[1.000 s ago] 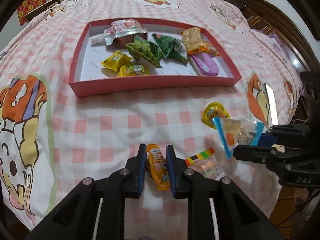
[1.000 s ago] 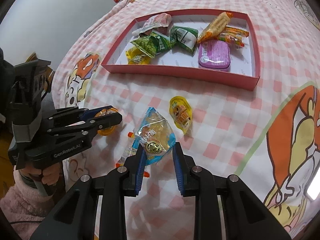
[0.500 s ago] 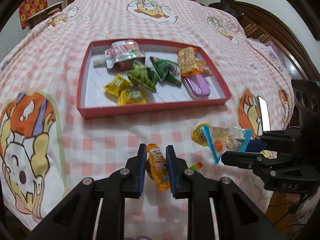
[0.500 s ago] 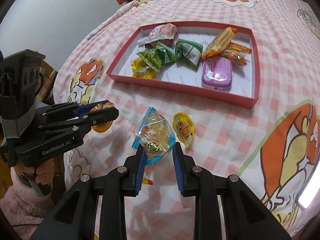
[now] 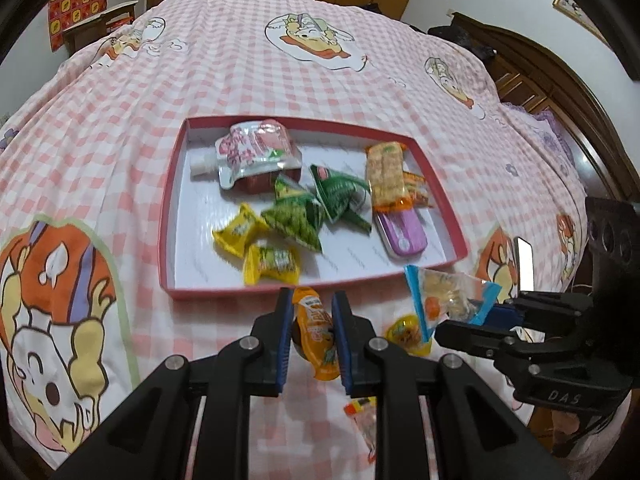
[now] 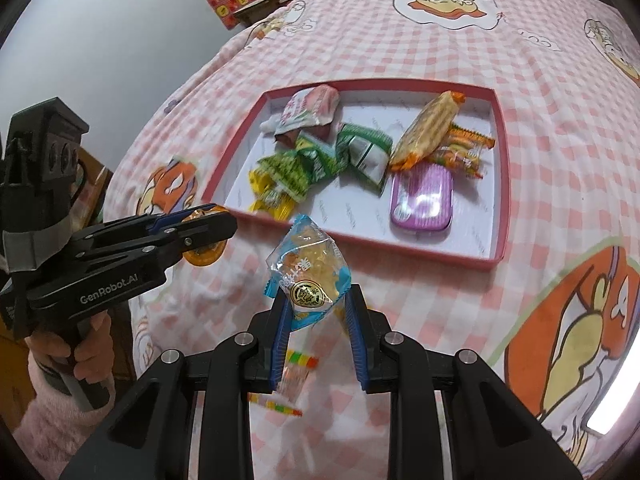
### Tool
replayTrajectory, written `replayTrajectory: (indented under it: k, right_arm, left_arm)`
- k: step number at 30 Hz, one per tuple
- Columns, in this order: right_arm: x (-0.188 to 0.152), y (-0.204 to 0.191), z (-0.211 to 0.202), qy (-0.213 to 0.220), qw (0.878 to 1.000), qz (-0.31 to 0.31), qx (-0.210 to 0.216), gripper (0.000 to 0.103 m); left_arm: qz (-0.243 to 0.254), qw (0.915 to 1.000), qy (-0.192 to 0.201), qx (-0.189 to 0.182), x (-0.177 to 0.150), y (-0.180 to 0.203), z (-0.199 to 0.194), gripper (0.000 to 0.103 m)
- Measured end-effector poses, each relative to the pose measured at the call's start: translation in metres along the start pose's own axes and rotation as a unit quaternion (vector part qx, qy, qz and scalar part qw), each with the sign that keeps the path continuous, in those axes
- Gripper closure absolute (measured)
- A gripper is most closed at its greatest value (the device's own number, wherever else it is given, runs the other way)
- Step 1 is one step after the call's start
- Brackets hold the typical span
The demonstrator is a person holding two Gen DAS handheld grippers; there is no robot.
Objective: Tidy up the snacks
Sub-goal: 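Carry the jelly cup with the left tool while the right tool carries the clear bag over the box, then open the right tool releasing the clear bag while the left tool lowers the jelly cup into the box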
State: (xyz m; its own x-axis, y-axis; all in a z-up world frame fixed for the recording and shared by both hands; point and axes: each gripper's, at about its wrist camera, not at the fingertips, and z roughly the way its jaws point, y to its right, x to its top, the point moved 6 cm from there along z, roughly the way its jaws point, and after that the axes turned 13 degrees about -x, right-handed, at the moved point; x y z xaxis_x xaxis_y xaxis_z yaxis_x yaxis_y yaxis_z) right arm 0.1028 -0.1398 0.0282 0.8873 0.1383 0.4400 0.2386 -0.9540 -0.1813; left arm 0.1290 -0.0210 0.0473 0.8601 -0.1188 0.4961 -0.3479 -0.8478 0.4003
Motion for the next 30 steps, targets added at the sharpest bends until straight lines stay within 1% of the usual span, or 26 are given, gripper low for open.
replayTrajectory:
  k: [7, 9, 12, 16, 19, 25, 27, 30]
  right_arm:
    - [0.026, 0.008, 0.000, 0.017, 1.000, 0.016, -0.008, 0.075]
    - [0.034, 0.010, 0.002, 0.021, 1.000, 0.019, -0.010, 0.075]
    - [0.046, 0.012, 0.006, 0.023, 0.999, 0.024, -0.008, 0.075]
    - [0.061, 0.014, 0.014, 0.027, 0.999, 0.032, -0.011, 0.075]
    - [0.073, 0.015, 0.020, 0.035, 0.999, 0.033, -0.026, 0.075]
    - [0.098, 0.017, 0.032, 0.057, 0.996, 0.025, -0.065, 0.075]
    - [0.104, 0.016, 0.035, 0.065, 0.995, 0.016, -0.078, 0.075]
    - [0.111, 0.013, 0.043, 0.069, 0.993, -0.004, -0.097, 0.075]
  left_arm:
    - [-0.009, 0.9998, 0.009, 0.013, 0.023, -0.009, 0.008, 0.083]
    - [-0.009, 0.9996, 0.013, 0.023, 0.029, -0.013, 0.010, 0.083]
    - [-0.011, 0.9985, 0.020, 0.050, 0.040, -0.022, 0.014, 0.083]
    - [-0.020, 0.9977, 0.021, 0.060, 0.051, -0.034, 0.022, 0.083]
    - [-0.017, 0.9966, 0.023, 0.077, 0.056, -0.042, 0.028, 0.083]
    - [-0.024, 0.9963, 0.024, 0.078, 0.065, -0.055, 0.039, 0.083]
    - [-0.025, 0.9959, 0.026, 0.083, 0.067, -0.059, 0.042, 0.083]
    - [-0.021, 0.9955, 0.018, 0.091, 0.065, -0.066, 0.048, 0.083]
